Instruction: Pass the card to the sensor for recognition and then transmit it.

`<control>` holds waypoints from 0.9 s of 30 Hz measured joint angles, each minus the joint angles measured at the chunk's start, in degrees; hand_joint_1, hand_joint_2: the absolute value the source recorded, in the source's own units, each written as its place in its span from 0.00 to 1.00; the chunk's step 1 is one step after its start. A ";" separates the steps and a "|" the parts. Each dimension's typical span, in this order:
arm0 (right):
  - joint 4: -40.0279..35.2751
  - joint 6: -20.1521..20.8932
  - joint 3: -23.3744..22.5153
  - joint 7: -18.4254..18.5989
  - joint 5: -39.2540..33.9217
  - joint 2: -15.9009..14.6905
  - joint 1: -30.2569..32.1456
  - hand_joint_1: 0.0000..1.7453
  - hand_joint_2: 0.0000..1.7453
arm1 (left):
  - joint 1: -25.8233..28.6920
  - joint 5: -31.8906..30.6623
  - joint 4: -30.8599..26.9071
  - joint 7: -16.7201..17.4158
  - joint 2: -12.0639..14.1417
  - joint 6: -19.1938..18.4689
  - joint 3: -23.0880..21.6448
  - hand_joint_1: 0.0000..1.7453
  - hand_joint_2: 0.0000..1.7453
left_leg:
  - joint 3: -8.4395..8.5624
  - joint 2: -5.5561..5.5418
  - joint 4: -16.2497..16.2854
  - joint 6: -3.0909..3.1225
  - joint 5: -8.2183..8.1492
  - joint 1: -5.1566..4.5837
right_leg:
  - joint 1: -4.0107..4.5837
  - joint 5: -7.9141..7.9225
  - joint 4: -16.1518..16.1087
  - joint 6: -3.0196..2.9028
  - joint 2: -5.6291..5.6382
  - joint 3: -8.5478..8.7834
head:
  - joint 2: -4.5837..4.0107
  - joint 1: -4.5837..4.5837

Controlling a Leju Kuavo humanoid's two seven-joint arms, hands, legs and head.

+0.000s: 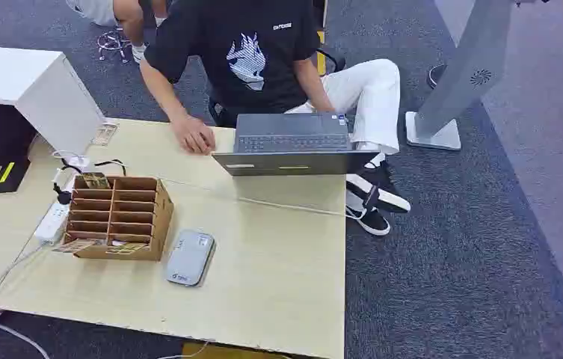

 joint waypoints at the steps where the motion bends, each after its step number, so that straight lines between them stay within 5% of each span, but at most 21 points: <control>1: 0.00 -0.02 0.00 -0.02 -0.02 0.00 -0.03 0.00 1.00 | 0.00 0.39 -0.16 -0.57 -0.04 0.02 0.02 0.00 1.00 | 0.00 0.00 0.00 0.00 0.00 0.00 | 0.00 0.00 0.00 0.00 0.00 0.00 | 0.00 0.00; 6: -0.11 -0.07 0.00 -0.11 -0.09 0.09 -0.16 0.00 1.00 | -0.02 0.79 -1.29 -1.62 -0.37 0.04 0.20 0.00 1.00 | 0.00 0.00 0.00 0.00 0.00 0.00 | 0.00 0.00 0.00 0.00 0.00 0.00 | 0.00 -0.02; 11: -0.15 -0.13 0.00 -0.92 -0.22 0.11 -0.15 0.00 1.00 | -0.01 -0.06 -7.05 -8.60 -1.83 0.04 0.61 0.00 1.00 | 0.00 0.00 0.00 0.00 0.00 0.00 | 0.00 0.00 0.00 0.00 0.00 0.00 | 0.00 0.00; 13: -0.15 -2.91 -0.56 -2.41 -4.20 0.11 0.24 0.00 1.00 | 0.85 4.32 -10.49 -12.68 -1.88 0.11 0.77 0.00 1.00 | 0.01 -0.01 0.00 0.00 -0.01 0.03 | 0.02 -0.02 0.01 -0.01 -0.01 0.05 | 0.00 0.00; 17: -0.07 -8.18 -5.33 -6.49 -10.99 0.17 2.56 0.00 1.00 | 2.59 21.88 -24.73 -10.78 -2.38 0.09 0.92 0.00 1.00 | 0.07 0.00 0.00 0.00 -0.05 0.12 | 0.11 -0.09 0.01 -0.05 -0.02 0.07 | 0.00 0.06; 21: 0.13 -8.18 -7.24 -6.14 -11.17 0.35 3.61 0.00 1.00 | 3.34 23.30 -30.58 -16.27 -3.02 0.52 0.94 0.00 1.00 | -0.03 -0.09 -0.01 0.00 -0.05 0.11 | 0.10 -0.11 0.00 -0.03 -0.15 0.03 | 0.00 0.09; 27: 0.17 -8.15 -9.16 -4.81 -11.48 0.48 3.66 0.00 1.00 | 2.73 23.24 -37.02 -17.01 -3.56 0.55 0.94 0.00 1.00 | 0.10 -0.07 0.00 0.00 -0.04 0.11 | 0.09 -0.07 0.00 -0.05 -0.11 0.14 | 0.00 0.07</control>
